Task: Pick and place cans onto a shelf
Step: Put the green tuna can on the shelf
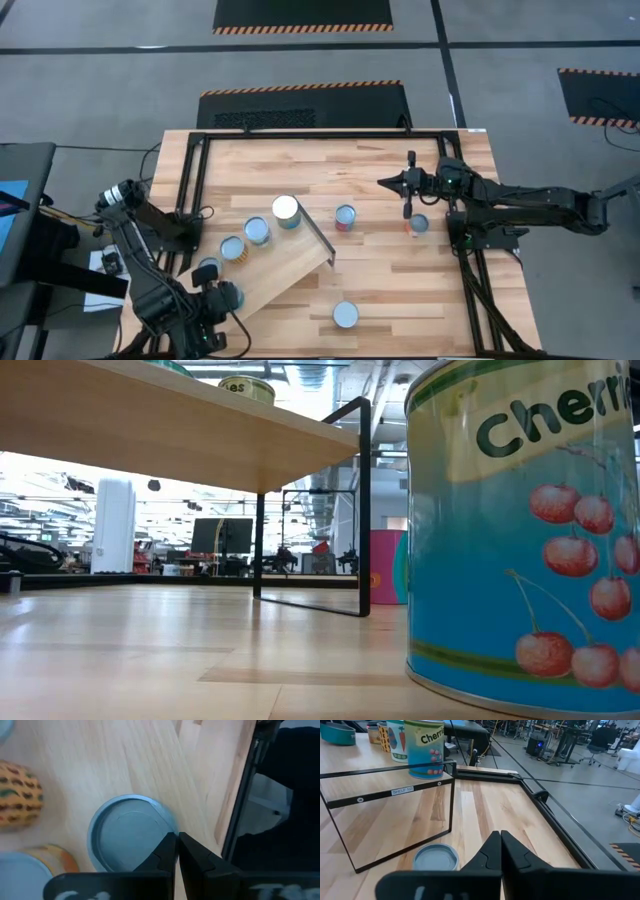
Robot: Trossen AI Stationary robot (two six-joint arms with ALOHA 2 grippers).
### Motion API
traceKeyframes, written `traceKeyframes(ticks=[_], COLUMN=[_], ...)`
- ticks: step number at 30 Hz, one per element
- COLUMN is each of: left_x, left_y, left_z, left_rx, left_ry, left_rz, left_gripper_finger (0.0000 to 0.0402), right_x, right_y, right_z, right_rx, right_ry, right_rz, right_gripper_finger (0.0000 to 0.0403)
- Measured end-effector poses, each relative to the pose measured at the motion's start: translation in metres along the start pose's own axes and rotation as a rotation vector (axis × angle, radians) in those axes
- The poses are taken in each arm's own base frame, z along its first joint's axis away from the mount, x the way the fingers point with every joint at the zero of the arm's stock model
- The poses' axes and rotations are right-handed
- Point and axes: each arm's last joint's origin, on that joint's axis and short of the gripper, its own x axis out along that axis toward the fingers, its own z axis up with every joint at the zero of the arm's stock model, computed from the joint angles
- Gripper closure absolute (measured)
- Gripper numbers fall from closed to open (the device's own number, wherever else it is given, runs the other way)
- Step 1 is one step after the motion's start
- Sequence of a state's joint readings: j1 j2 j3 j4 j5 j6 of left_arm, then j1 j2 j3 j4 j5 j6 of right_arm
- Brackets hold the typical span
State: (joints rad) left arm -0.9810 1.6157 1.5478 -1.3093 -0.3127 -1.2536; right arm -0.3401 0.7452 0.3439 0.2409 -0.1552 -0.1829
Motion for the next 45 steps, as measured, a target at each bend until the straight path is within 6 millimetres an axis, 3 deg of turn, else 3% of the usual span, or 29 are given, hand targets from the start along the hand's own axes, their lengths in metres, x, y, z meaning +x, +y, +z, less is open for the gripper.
traceKeyframes(ticks=[45], left_x=[-0.001], left_y=[0.009], left_z=[-0.005], left_rx=[-0.041], left_ry=[0.041], left_rz=[0.091], left_gripper_finger=[0.0383], right_x=[0.0], right_y=[0.0], right_z=[0.0], right_rx=[-0.001], right_ry=[0.0], right_rz=[0.005], right_gripper_finger=[0.0393])
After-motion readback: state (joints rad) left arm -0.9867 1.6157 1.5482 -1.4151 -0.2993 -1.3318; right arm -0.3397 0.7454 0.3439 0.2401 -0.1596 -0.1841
